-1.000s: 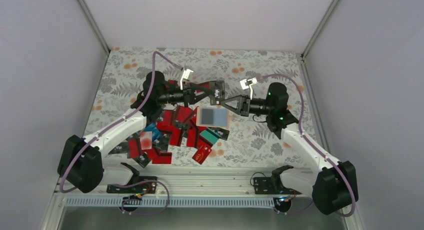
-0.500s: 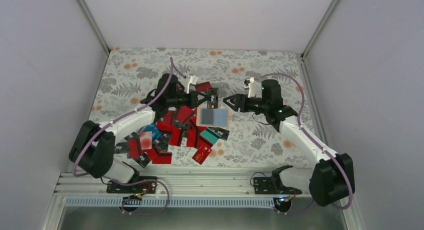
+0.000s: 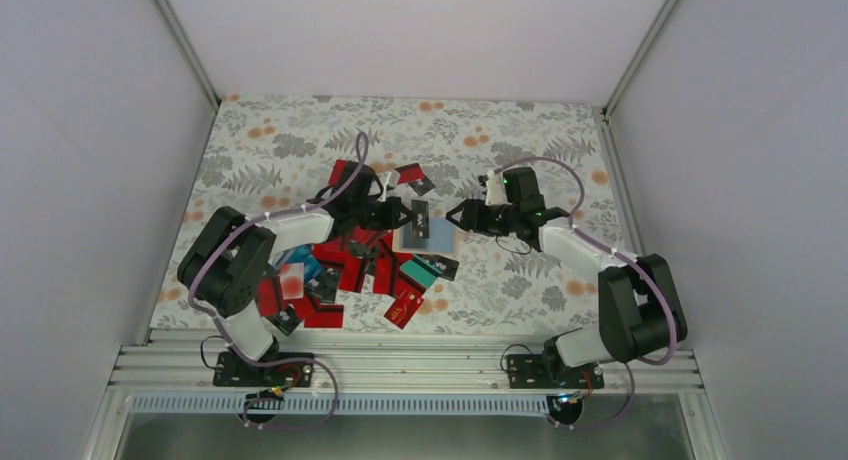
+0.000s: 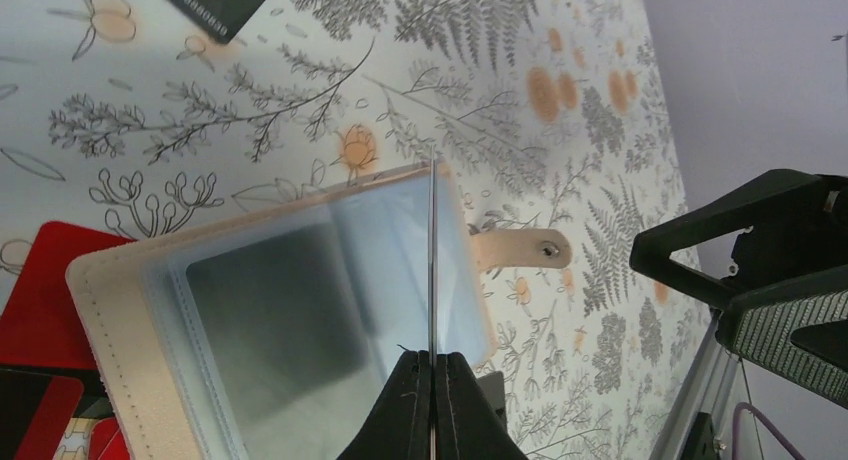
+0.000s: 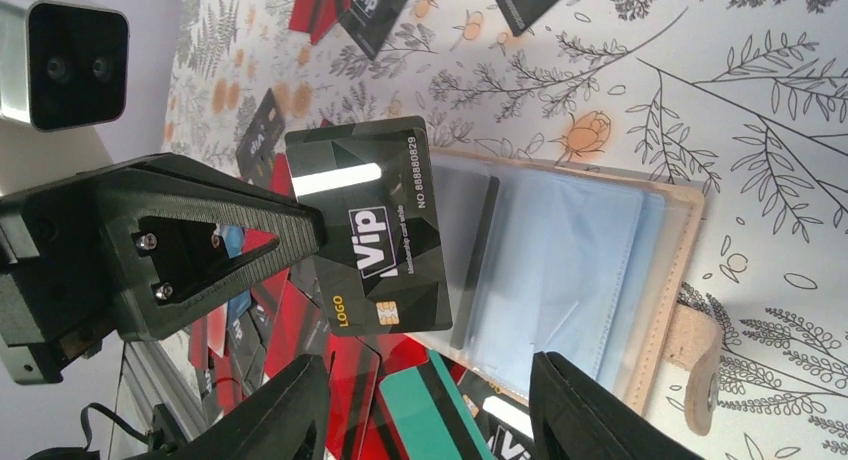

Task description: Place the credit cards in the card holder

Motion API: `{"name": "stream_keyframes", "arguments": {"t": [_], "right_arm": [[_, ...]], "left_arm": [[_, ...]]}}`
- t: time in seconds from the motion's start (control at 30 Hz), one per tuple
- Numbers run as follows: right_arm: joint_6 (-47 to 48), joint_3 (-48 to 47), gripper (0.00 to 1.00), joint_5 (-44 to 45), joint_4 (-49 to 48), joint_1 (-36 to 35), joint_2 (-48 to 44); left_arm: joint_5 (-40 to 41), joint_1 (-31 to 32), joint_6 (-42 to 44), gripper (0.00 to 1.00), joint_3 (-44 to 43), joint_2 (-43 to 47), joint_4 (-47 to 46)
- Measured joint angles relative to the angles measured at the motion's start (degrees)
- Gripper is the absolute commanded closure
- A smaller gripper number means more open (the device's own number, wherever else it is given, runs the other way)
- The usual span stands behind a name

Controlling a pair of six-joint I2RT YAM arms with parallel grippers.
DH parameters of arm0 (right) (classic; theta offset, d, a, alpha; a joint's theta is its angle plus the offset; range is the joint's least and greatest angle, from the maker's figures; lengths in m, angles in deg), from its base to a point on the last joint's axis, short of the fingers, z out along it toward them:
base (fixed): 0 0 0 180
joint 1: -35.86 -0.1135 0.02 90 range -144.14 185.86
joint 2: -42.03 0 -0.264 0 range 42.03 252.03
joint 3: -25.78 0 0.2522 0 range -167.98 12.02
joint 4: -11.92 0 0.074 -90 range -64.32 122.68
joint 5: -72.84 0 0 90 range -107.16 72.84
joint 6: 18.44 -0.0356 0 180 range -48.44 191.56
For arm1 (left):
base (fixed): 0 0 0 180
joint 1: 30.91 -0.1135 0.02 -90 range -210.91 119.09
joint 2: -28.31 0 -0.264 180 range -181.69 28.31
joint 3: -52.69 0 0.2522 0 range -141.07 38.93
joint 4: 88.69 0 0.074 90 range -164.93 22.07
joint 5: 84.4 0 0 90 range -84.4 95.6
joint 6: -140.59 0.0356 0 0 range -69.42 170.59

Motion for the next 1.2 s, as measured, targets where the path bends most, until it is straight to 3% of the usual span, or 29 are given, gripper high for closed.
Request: {"name": "stream_keyframes", "arguments": {"t": [0.53,1.2], "right_arm": [[-0.9,0.0,0.55,0.7,-4.2,0.0,10.8],[-0.9,0.6,0.6,3.8,-5.4,0.0,16.1]], "left_arm": [[0.9,1.0,-4.1,0.98,-2.9,-6.6,0.3],[-1.7,1.1,-6.7,0.98,-6.6,-11.3,3.0]]}}
